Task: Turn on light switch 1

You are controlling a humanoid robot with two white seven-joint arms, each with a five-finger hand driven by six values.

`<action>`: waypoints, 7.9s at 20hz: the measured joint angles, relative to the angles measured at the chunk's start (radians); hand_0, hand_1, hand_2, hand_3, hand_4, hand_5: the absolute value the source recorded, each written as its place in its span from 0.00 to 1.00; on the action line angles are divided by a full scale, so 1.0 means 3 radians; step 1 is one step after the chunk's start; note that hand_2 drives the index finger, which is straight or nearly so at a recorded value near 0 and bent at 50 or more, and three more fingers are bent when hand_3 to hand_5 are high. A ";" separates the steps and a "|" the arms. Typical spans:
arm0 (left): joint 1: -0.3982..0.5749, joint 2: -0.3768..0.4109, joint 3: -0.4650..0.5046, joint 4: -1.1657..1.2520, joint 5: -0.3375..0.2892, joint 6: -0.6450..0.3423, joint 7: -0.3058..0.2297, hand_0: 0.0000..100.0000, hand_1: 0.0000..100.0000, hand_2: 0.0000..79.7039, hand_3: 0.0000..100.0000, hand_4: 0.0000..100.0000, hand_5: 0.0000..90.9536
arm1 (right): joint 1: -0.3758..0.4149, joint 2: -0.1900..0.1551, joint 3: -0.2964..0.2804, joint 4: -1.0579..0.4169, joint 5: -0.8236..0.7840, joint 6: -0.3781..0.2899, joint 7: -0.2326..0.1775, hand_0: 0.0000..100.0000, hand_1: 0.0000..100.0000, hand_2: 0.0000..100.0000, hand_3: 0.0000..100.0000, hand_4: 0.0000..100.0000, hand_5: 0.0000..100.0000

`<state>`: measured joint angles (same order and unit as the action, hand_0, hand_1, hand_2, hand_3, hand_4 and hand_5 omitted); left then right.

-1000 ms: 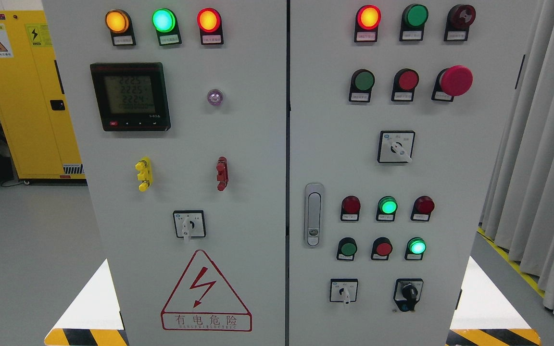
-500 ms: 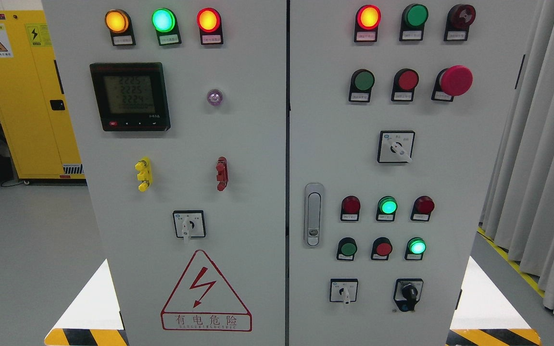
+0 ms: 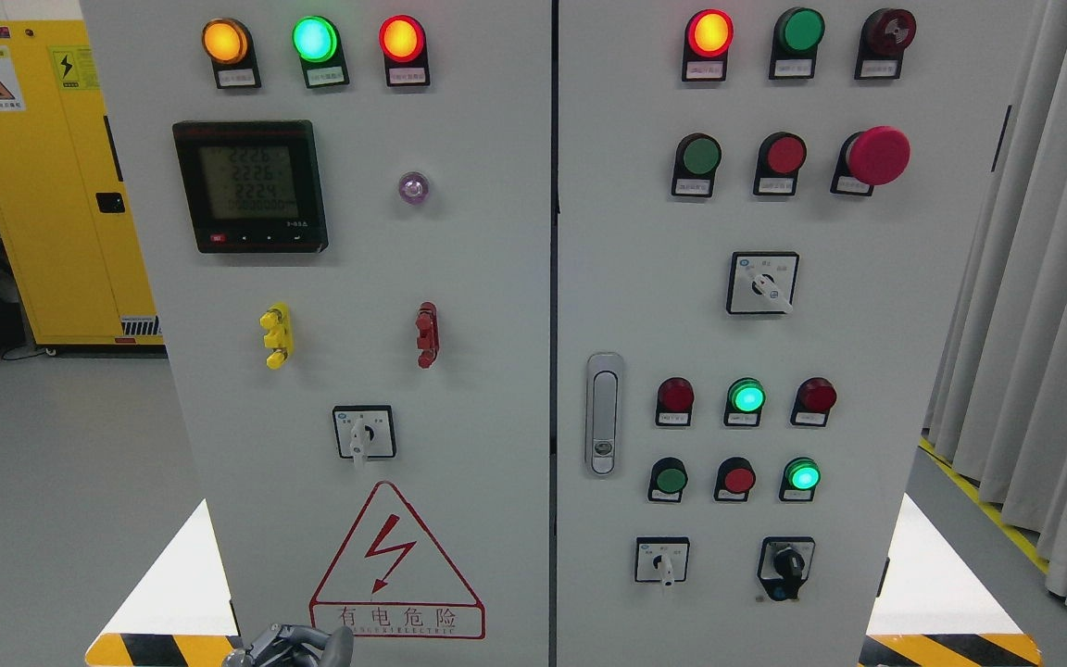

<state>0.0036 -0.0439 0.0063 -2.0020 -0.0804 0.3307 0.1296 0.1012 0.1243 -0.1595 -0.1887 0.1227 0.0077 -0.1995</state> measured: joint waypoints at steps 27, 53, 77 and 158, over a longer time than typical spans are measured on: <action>-0.0832 -0.0105 -0.0170 -0.0037 -0.0174 0.0676 0.0222 0.25 0.57 0.69 0.86 0.89 0.97 | 0.0000 0.0000 0.0000 0.0000 0.0000 0.0000 -0.0002 0.00 0.50 0.04 0.00 0.00 0.00; -0.1040 -0.0160 -0.0203 0.0021 -0.0229 0.0837 0.0343 0.18 0.60 0.67 0.85 0.88 0.97 | 0.0000 0.0000 0.0000 0.0000 0.0000 0.0000 -0.0002 0.00 0.50 0.04 0.00 0.00 0.00; -0.1241 -0.0170 -0.0191 0.0070 -0.0232 0.1012 0.0370 0.18 0.60 0.68 0.85 0.88 0.97 | 0.0000 0.0000 0.0000 0.0000 0.0000 0.0000 -0.0002 0.00 0.50 0.04 0.00 0.00 0.00; -0.1458 -0.0208 -0.0189 0.0213 -0.0290 0.1155 0.0416 0.36 0.58 0.73 0.86 0.89 0.96 | 0.0000 0.0000 0.0000 0.0000 0.0000 0.0000 -0.0001 0.00 0.50 0.04 0.00 0.00 0.00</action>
<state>-0.4337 -0.1064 -0.0503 -1.9382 -0.1673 0.6772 0.2544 0.1013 0.1243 -0.1595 -0.1887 0.1227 0.0077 -0.1997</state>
